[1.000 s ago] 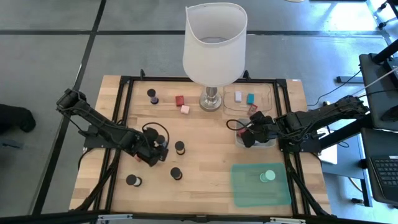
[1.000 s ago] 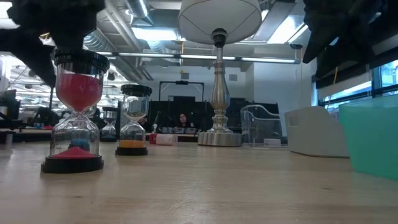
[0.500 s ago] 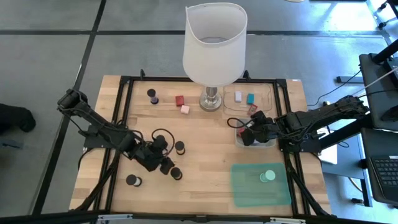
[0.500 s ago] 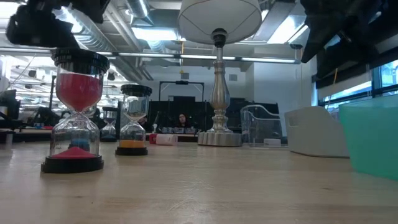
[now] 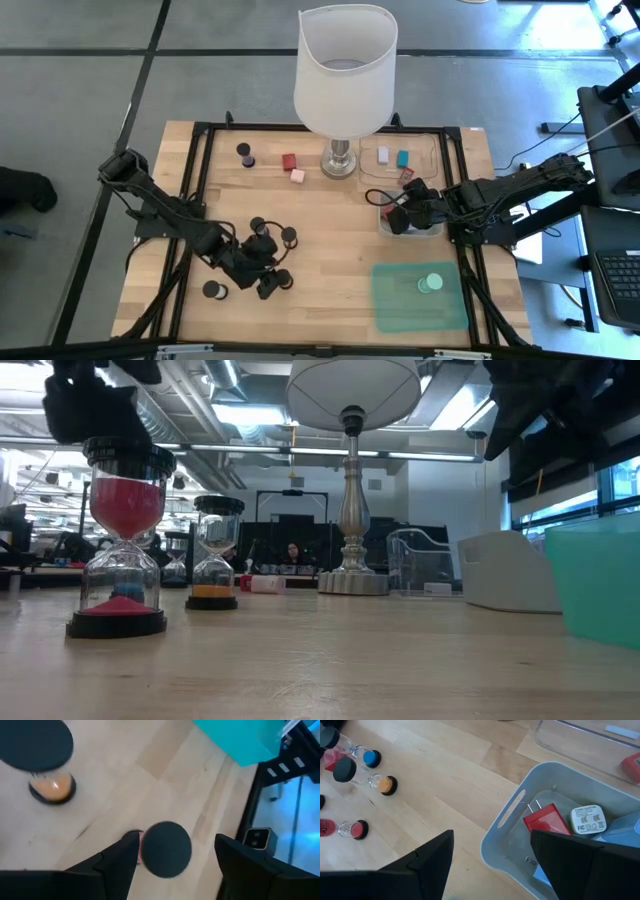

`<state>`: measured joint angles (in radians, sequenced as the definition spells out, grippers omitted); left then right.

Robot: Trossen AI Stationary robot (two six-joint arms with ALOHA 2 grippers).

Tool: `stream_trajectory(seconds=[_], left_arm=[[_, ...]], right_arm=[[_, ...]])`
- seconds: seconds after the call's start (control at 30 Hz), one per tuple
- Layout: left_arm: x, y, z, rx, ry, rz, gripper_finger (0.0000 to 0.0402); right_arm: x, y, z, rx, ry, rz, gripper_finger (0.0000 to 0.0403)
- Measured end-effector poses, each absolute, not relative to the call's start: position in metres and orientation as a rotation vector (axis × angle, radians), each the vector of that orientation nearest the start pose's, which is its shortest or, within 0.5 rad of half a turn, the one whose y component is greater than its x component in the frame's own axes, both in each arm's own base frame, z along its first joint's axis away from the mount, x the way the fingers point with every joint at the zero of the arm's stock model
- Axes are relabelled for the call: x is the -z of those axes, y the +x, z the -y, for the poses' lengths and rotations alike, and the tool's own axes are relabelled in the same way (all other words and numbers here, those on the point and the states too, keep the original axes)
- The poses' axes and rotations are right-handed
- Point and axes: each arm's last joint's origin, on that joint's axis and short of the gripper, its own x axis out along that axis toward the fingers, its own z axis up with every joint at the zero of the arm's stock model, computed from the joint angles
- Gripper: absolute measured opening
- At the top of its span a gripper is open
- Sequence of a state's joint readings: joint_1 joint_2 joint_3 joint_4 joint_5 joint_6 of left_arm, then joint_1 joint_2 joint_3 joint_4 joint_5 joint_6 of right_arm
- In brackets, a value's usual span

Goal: Pick & Place Office items
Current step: Move the hourglasses to the middle of the table

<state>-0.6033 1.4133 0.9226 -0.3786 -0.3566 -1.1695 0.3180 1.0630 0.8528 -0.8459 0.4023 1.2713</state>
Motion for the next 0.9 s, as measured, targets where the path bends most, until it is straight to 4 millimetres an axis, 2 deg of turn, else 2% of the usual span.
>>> stream_trajectory(seconds=[0.2, 0.33, 0.63, 0.77, 0.9], left_arm=[[-0.233, 0.240, 0.153, -0.235, -0.541, -0.697, 0.0305], [-0.237, 0.241, 0.158, -0.164, -0.371, -0.644, 0.0335], [-0.242, 0.238, 0.172, 0.017, -0.116, -0.612, 0.0335], [-0.237, 0.235, 0.176, 0.062, -0.092, -0.664, 0.0334], [-0.229, 0.223, 0.180, 0.071, -0.010, -0.755, 0.0334]], right_arm=[[-0.260, 0.184, -0.049, 0.663, 0.793, -0.767, 0.0267], [-0.260, 0.184, -0.049, 0.663, 0.792, -0.768, 0.0267], [-0.260, 0.184, -0.049, 0.663, 0.792, -0.767, 0.0267], [-0.260, 0.184, -0.049, 0.662, 0.790, -0.768, 0.0267], [-0.260, 0.184, -0.049, 0.662, 0.791, -0.769, 0.0267]])
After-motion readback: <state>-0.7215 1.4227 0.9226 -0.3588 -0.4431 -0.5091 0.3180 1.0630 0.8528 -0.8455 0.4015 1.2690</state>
